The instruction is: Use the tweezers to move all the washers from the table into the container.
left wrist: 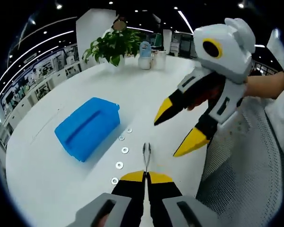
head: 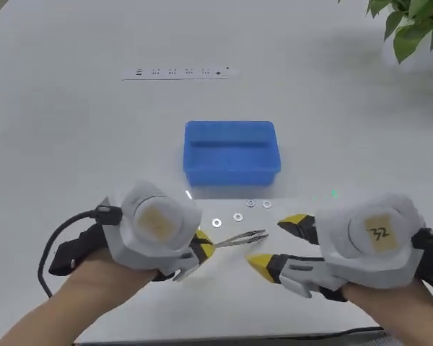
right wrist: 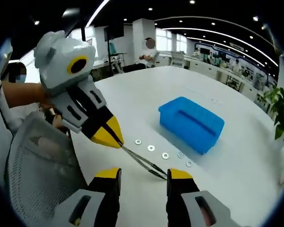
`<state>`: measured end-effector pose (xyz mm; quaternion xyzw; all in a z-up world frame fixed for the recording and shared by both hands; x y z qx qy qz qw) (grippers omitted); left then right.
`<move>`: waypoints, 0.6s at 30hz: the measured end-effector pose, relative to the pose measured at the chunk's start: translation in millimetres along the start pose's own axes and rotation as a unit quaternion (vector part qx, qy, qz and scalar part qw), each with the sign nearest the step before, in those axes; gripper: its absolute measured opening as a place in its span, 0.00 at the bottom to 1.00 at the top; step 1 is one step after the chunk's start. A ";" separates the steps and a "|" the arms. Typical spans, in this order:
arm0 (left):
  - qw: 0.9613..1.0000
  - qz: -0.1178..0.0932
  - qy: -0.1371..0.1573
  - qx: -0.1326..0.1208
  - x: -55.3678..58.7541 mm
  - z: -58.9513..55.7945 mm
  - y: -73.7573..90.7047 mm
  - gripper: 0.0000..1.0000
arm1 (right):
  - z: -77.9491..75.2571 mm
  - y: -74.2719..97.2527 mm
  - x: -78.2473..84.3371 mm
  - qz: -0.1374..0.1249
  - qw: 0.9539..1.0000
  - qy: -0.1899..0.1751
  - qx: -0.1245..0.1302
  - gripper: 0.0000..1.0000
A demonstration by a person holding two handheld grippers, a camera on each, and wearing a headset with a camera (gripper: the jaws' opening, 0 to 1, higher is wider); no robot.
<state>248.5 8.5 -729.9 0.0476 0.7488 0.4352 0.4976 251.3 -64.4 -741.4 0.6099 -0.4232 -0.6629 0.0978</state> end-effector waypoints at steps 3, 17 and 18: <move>1.000 -0.009 0.000 -0.002 -7.5 -6.8 9.3 0.00 | 3.5 -15.3 -0.6 0.008 0.999 0.039 -0.003 0.30; 0.999 -0.036 -0.037 -0.006 -28.6 -15.4 21.0 0.00 | 16.3 -41.5 -10.2 -0.002 0.997 0.070 -0.029 0.07; 0.998 -0.036 -0.042 -0.005 -28.8 -15.9 21.6 0.00 | 15.7 -42.1 -10.8 -0.006 0.997 0.067 -0.029 0.08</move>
Point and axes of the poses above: the centre of the closed fingertips' face, and the gripper's own axes: y roughly backward along the fingers, z roughly to its left, x roughly out of its underside, the point moved 3 cm from there along y, roughly backward along the fingers, and after that the axes turned 9 degrees about y, right-handed, at the moved point
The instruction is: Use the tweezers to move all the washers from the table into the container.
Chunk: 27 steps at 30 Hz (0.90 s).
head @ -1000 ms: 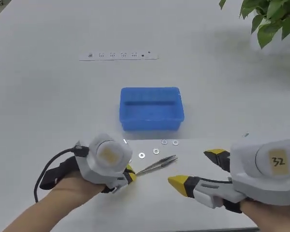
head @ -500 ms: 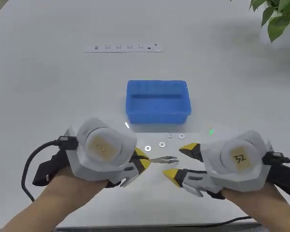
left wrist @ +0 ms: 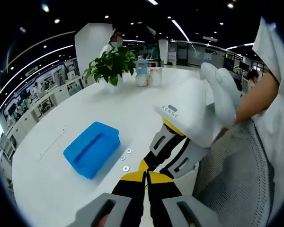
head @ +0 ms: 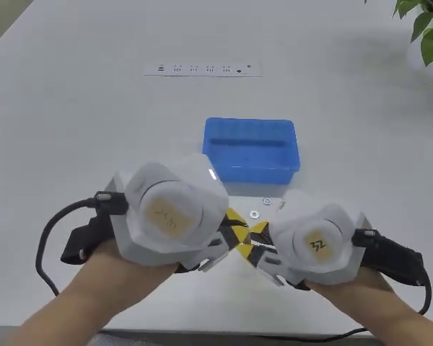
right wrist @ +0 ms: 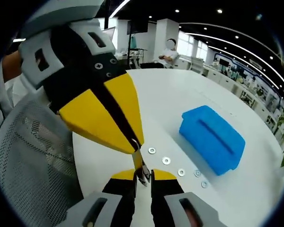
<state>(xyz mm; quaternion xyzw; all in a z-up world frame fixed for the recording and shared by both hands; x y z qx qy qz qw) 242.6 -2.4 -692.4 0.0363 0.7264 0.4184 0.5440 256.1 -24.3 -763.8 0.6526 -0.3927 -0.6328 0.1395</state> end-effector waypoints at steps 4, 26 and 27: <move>1.000 -0.004 0.002 -0.006 -1.2 0.4 0.9 0.00 | 1.0 0.6 -1.6 -0.009 1.000 -0.019 -0.013 0.07; 0.970 -0.065 0.155 -0.178 60.0 28.8 46.3 0.65 | -34.3 -25.6 -36.0 -0.062 0.995 -0.070 -0.021 0.04; 0.969 -0.060 0.157 -0.182 63.5 28.7 46.2 0.64 | -34.5 -29.4 -36.1 -0.063 0.995 -0.077 -0.026 0.04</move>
Point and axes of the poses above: the centre of the closed fingertips' face, and the gripper's own axes: y roughly backward along the fingers, z roughly to its left, x roughly out of its underside, the point moved 3 cm from there along y, roughly backward along the fingers, and after that the axes turned 9 degrees about y, right-handed, at the moved point
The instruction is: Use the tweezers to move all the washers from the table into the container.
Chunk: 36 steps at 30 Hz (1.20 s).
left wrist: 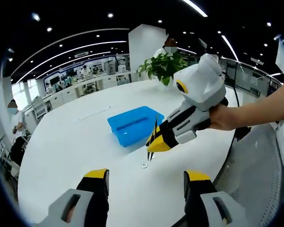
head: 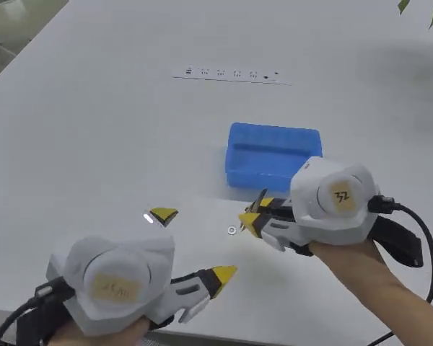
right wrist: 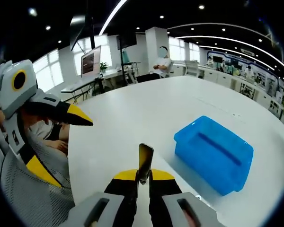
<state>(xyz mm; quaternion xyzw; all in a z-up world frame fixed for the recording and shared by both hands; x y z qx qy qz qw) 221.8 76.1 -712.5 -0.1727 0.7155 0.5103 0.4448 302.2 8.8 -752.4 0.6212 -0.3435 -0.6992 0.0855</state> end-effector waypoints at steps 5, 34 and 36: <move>1.000 0.018 -0.016 -0.018 12.3 -0.7 3.4 0.63 | -1.8 -9.0 2.1 -0.001 1.000 -0.023 -0.008 0.04; 0.994 -0.036 -0.052 0.089 -63.9 -14.2 -53.4 0.23 | 4.8 -13.2 7.8 0.042 0.997 0.058 0.005 0.02; 0.994 -0.033 -0.054 0.090 -62.1 -15.9 -55.3 0.22 | 3.8 -15.5 7.7 0.047 0.997 0.060 0.008 0.02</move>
Point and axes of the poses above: the centre of the closed fingertips' face, and the gripper's own axes: y roughly backward along the fingers, z roughly to its left, x roughly out of its underside, the point moved 3 cm from there along y, roughly backward along the fingers, and after that the axes turned 9 degrees about y, right-handed, at the moved point
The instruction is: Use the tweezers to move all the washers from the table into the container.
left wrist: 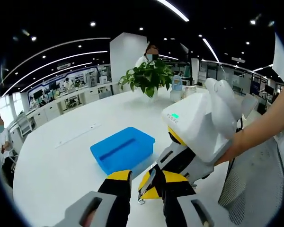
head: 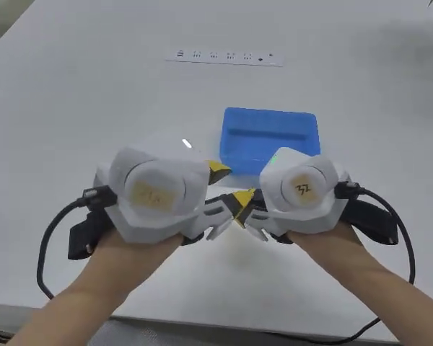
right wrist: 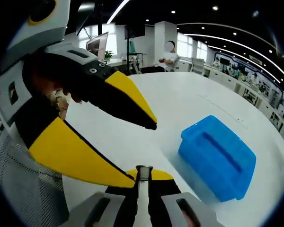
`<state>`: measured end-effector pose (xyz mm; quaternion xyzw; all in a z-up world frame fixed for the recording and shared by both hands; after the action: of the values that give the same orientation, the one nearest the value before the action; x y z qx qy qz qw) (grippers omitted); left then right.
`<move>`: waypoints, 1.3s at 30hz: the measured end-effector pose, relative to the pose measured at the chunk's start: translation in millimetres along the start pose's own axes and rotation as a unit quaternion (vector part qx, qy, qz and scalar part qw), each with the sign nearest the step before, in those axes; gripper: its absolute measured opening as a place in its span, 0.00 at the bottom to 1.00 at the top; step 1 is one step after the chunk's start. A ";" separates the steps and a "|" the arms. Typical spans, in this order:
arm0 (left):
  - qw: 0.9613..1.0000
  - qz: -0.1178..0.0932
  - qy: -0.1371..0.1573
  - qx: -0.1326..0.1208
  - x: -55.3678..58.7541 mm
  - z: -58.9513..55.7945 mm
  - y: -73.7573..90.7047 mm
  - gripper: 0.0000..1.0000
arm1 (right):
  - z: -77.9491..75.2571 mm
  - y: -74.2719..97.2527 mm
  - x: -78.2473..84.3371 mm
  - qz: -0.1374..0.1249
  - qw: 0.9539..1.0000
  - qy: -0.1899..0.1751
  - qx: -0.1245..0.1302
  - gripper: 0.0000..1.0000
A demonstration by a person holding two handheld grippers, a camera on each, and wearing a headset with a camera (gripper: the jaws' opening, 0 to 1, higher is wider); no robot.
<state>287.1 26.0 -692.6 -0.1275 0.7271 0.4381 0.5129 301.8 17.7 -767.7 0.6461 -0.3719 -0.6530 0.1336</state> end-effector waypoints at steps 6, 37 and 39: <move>1.000 0.003 0.004 -0.002 2.6 2.0 0.3 0.21 | 1.2 -3.6 -0.3 0.016 1.000 0.009 -0.006 0.02; 0.994 0.045 -0.071 0.070 12.3 22.8 -5.8 0.00 | -0.7 -24.2 -6.3 -0.024 0.991 0.105 -0.082 0.05; 0.994 0.048 -0.063 0.073 11.0 23.3 -7.7 0.00 | -2.6 -25.2 -6.0 -0.023 0.992 0.095 -0.079 0.05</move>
<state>301.8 42.3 -708.0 -0.0270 0.7284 0.4155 0.5441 312.7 38.1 -779.5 0.7008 -0.2897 -0.6191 0.2041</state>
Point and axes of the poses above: the centre of the closed fingertips' face, and the gripper's own axes: y roughly backward along the fingers, z roughly to its left, x roughly out of its underside, the point moved 3 cm from there along y, roughly backward along the fingers, and after that the axes turned 9 degrees about y, right-handed, at the moved point
